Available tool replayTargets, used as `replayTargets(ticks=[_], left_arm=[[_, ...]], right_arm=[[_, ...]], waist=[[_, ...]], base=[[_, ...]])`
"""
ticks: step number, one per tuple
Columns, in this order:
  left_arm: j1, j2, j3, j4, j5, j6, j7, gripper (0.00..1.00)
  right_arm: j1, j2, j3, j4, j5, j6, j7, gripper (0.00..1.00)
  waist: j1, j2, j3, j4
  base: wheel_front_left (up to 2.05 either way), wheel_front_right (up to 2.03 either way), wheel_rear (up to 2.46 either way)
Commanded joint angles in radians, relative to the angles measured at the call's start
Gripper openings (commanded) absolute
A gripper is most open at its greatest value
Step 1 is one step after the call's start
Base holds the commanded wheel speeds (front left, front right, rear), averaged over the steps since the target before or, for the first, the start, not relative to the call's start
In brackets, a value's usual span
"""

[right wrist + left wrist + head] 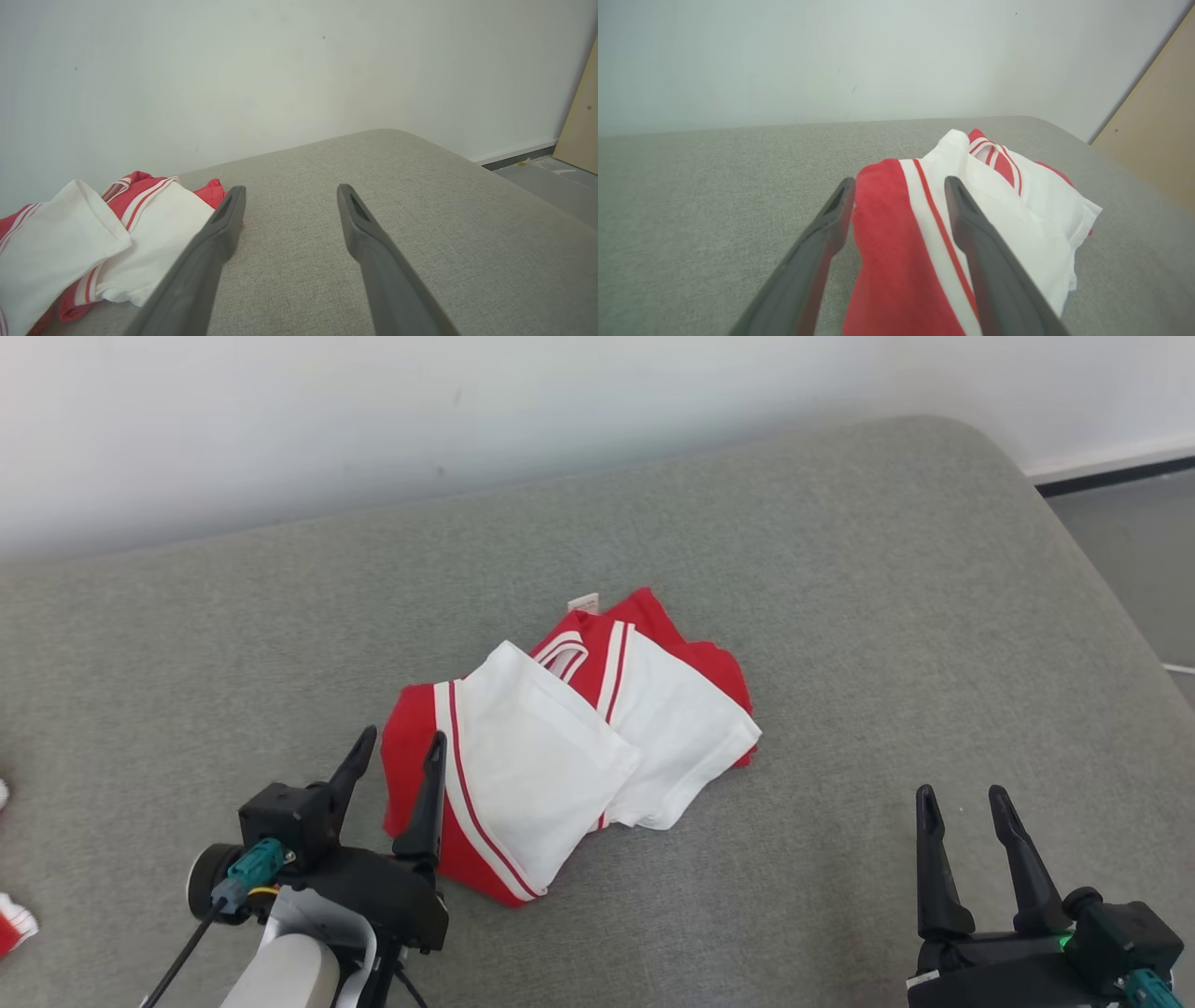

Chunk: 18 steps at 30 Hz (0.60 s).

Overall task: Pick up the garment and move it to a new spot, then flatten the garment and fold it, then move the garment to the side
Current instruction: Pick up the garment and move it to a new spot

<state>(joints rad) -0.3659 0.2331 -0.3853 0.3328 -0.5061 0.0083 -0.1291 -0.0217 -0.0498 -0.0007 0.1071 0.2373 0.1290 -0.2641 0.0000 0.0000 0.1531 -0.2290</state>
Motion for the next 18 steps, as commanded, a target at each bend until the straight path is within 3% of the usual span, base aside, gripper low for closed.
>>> replayTargets(ticks=[1, 10, 18], left_arm=[[-0.004, -0.002, 0.003, -0.014, 0.001, -0.001, -0.016, 1.00], [0.022, 0.054, 0.037, -0.101, 0.022, 0.020, -0.076, 1.00], [0.142, 0.129, 0.108, -0.196, 0.048, 0.072, -0.120, 1.00]], right_arm=[[0.011, -0.001, -0.004, -0.003, -0.002, 0.003, -0.001, 1.00], [0.048, -0.001, -0.008, -0.012, -0.030, 0.003, 0.000, 1.00], [0.072, -0.001, -0.013, -0.017, -0.025, 0.003, -0.001, 1.00]], waist=[[0.0000, 0.0000, -0.030, 0.034], [0.0000, 0.0000, -0.105, 0.125], [0.0000, 0.0000, -0.136, 0.171]], base=[[0.00, 0.00, 0.00], [0.00, 0.00, 0.00], [0.00, 0.00, 0.00]])
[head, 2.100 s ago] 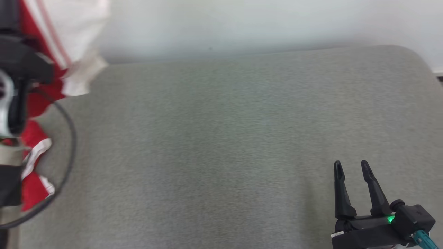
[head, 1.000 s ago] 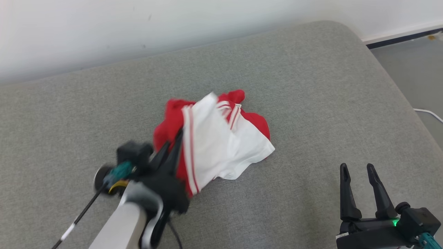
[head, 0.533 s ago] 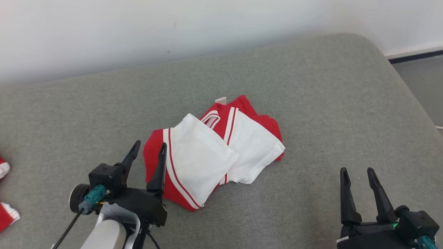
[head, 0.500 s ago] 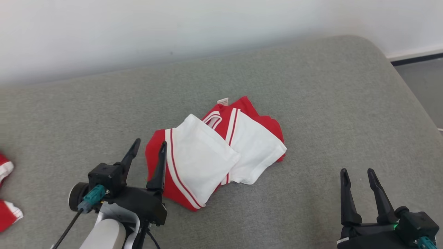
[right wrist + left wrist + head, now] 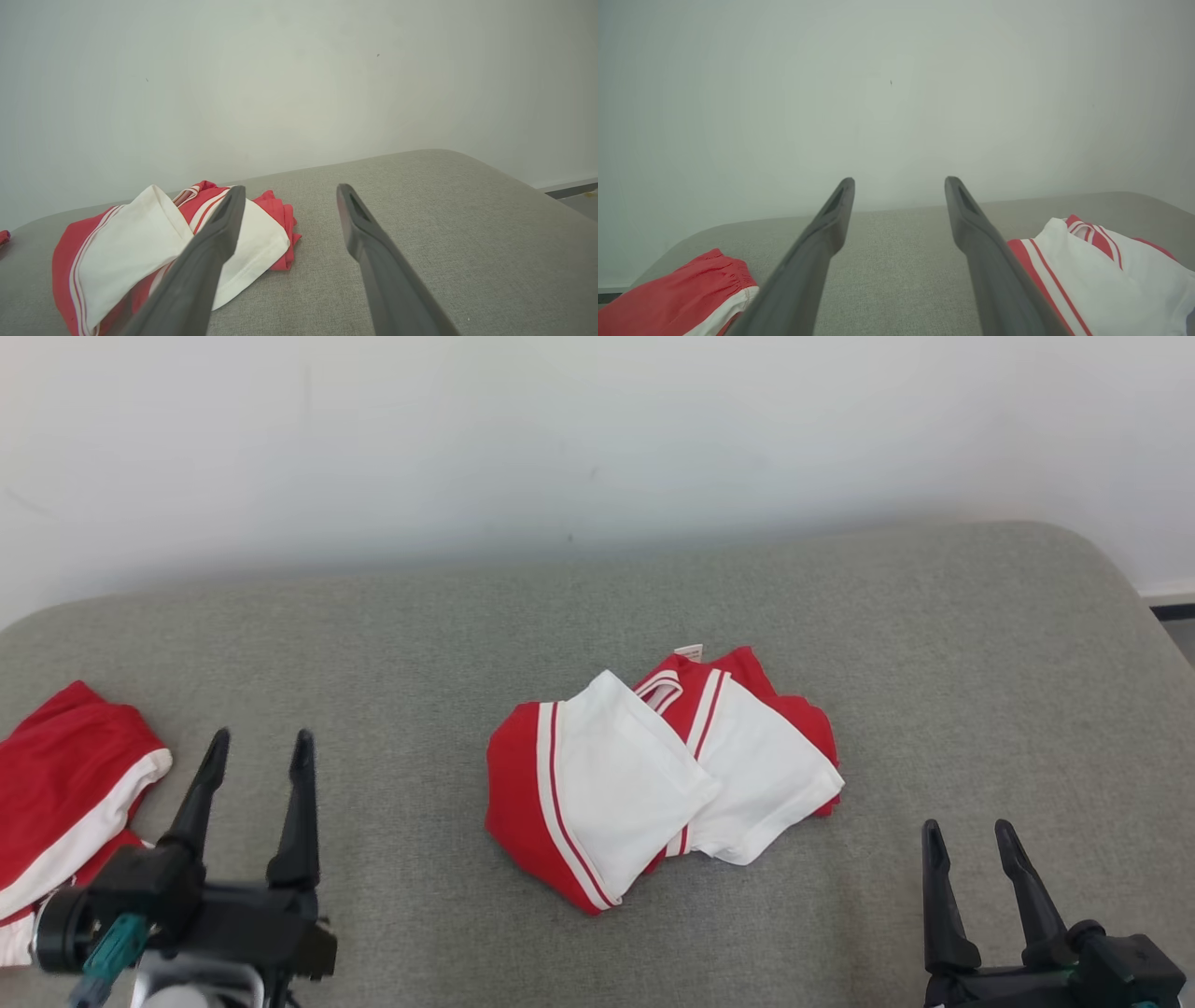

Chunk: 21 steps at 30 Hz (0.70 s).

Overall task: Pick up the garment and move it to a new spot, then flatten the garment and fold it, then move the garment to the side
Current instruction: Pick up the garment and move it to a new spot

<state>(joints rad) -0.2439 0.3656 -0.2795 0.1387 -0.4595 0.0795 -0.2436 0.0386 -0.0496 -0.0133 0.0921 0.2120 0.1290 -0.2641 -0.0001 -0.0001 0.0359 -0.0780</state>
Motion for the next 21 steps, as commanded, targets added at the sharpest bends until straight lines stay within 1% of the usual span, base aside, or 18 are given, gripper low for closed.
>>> replayTargets(ticks=[1, 4, 8, 10, 16, 19, 21], left_arm=[[0.039, 0.001, 0.015, -0.014, -0.005, 0.007, -0.008, 1.00], [0.095, 0.026, 0.041, -0.042, 0.009, 0.020, -0.015, 1.00], [0.164, 0.034, 0.061, -0.066, 0.016, 0.035, -0.019, 1.00], [0.190, 0.026, 0.067, -0.078, 0.015, 0.038, -0.020, 1.00], [0.239, -0.003, 0.076, -0.094, 0.019, 0.025, -0.022, 1.00], [0.260, -0.021, 0.083, -0.102, 0.026, 0.010, -0.022, 1.00], [0.272, -0.023, 0.082, -0.098, 0.035, 0.000, -0.022, 1.00]], right_arm=[[0.013, -0.001, 0.000, -0.003, 0.000, 0.003, -0.001, 1.00], [0.022, -0.001, -0.002, -0.004, -0.003, 0.003, -0.001, 1.00], [0.029, -0.001, -0.007, -0.004, -0.006, 0.003, -0.001, 1.00], [0.032, -0.001, -0.007, -0.004, -0.007, 0.003, -0.001, 1.00], [0.032, -0.001, -0.006, 0.001, -0.013, 0.003, -0.001, 1.00], [0.033, -0.001, -0.006, 0.001, -0.017, 0.003, -0.001, 1.00], [0.035, -0.001, -0.005, 0.001, -0.019, 0.003, -0.001, 1.00]], waist=[[0.0001, 0.0001, -0.020, 0.022], [0.0001, 0.0001, -0.027, 0.030], [0.0001, 0.0001, -0.035, 0.039], [0.0001, 0.0001, -0.037, 0.044], [0.0001, 0.0001, -0.043, 0.049], [0.0001, 0.0001, -0.046, 0.050], [0.0001, 0.0001, -0.048, 0.051]], base=[[0.00, 0.00, 0.00], [0.00, 0.00, 0.00], [0.00, 0.00, 0.00], [0.00, 0.00, 0.00], [0.00, 0.00, 0.00], [0.00, 0.00, 0.00], [0.00, 0.00, 0.00]])
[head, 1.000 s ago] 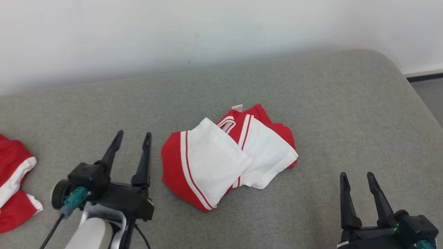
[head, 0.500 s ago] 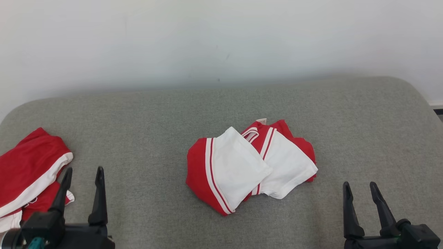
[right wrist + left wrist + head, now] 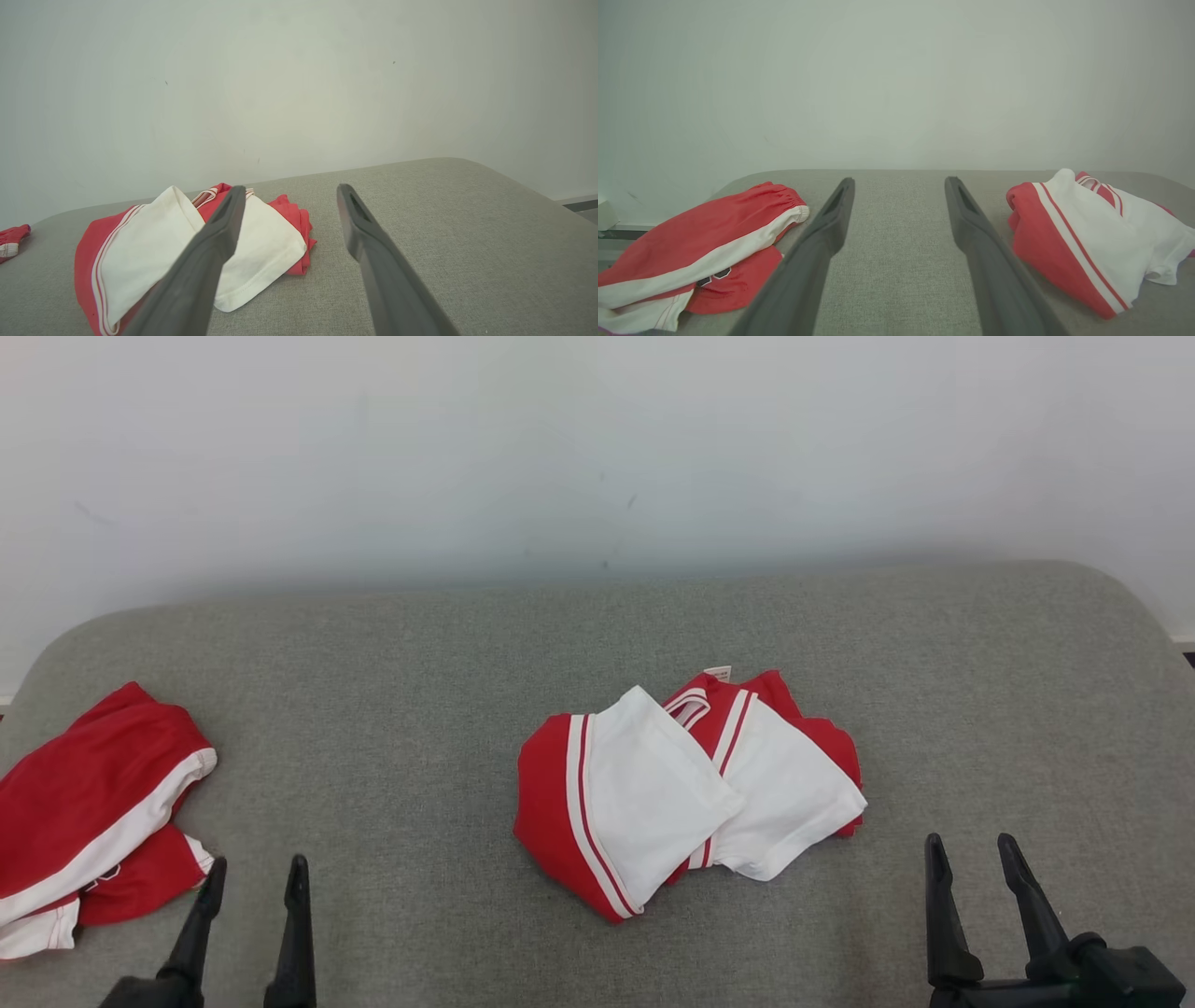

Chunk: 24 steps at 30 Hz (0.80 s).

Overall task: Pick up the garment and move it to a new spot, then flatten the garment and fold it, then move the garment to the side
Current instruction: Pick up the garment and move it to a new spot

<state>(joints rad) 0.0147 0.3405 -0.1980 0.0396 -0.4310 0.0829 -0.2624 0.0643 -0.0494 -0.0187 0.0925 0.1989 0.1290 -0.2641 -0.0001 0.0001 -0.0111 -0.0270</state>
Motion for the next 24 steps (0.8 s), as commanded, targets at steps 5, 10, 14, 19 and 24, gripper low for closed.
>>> replayTargets(ticks=[5, 10, 14, 19, 24], left_arm=[[0.026, -0.001, 0.005, 0.013, 0.015, -0.026, -0.003, 1.00], [0.041, 0.003, 0.015, 0.015, 0.005, -0.057, -0.003, 1.00], [0.050, -0.003, 0.034, 0.012, -0.008, -0.076, -0.004, 1.00], [0.058, -0.008, 0.051, 0.010, -0.004, -0.087, -0.004, 1.00], [0.063, -0.012, 0.061, 0.012, 0.008, -0.090, -0.004, 1.00]], right_arm=[[0.014, -0.002, -0.002, 0.004, -0.008, 0.003, -0.001, 1.00], [0.019, -0.002, -0.007, 0.006, -0.008, 0.003, -0.001, 1.00], [0.019, -0.002, -0.009, 0.009, -0.005, 0.003, -0.001, 1.00], [0.021, -0.002, -0.008, 0.009, -0.003, 0.003, -0.001, 1.00], [0.023, -0.002, -0.008, 0.009, -0.004, 0.003, -0.001, 1.00]], waist=[[0.0001, -0.0001, -0.005, 0.002], [0.0001, -0.0001, -0.007, 0.004], [0.0001, -0.0001, -0.008, 0.007], [0.0001, -0.0001, -0.010, 0.009], [0.0001, -0.0001, -0.012, 0.009]], base=[[0.00, 0.00, 0.00], [0.00, 0.00, 0.00], [0.00, 0.00, 0.00], [0.00, 0.00, 0.00], [0.00, 0.00, 0.00]])
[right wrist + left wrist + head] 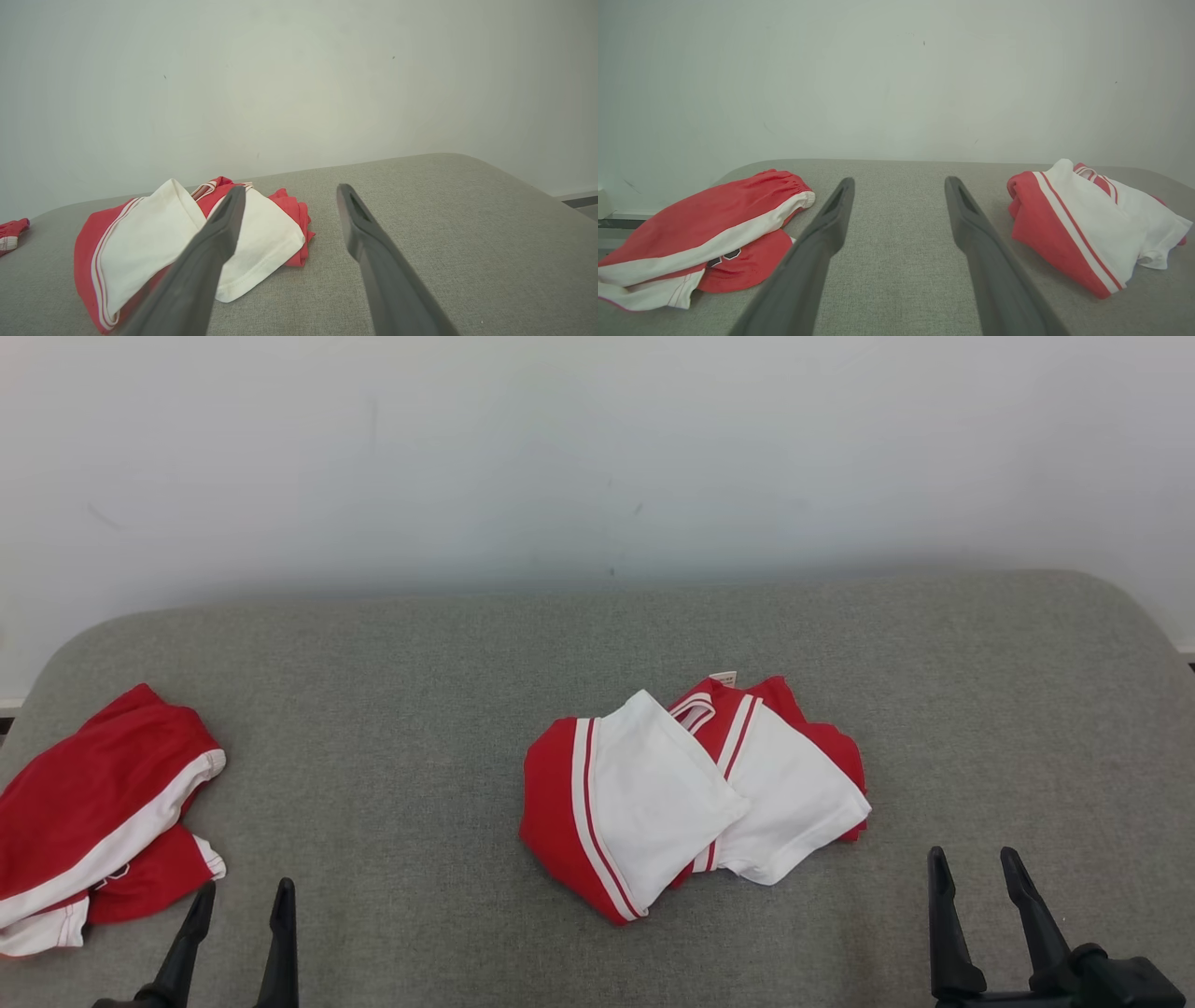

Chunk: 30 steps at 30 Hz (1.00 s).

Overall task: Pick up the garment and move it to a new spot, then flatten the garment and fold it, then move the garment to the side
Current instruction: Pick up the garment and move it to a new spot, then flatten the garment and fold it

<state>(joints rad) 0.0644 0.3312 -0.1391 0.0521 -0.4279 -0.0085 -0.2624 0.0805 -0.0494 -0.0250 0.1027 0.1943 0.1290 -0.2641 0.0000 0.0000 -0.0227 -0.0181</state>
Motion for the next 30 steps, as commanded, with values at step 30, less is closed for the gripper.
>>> replayTargets(ticks=[30], left_arm=[[0.012, -0.018, 0.016, 0.018, 0.028, -0.010, -0.004, 1.00]], right_arm=[[0.017, -0.002, 0.011, -0.007, -0.019, 0.003, 0.011, 1.00]], waist=[[0.0000, 0.0000, -0.003, 0.002]], base=[[0.00, 0.00, 0.00]])
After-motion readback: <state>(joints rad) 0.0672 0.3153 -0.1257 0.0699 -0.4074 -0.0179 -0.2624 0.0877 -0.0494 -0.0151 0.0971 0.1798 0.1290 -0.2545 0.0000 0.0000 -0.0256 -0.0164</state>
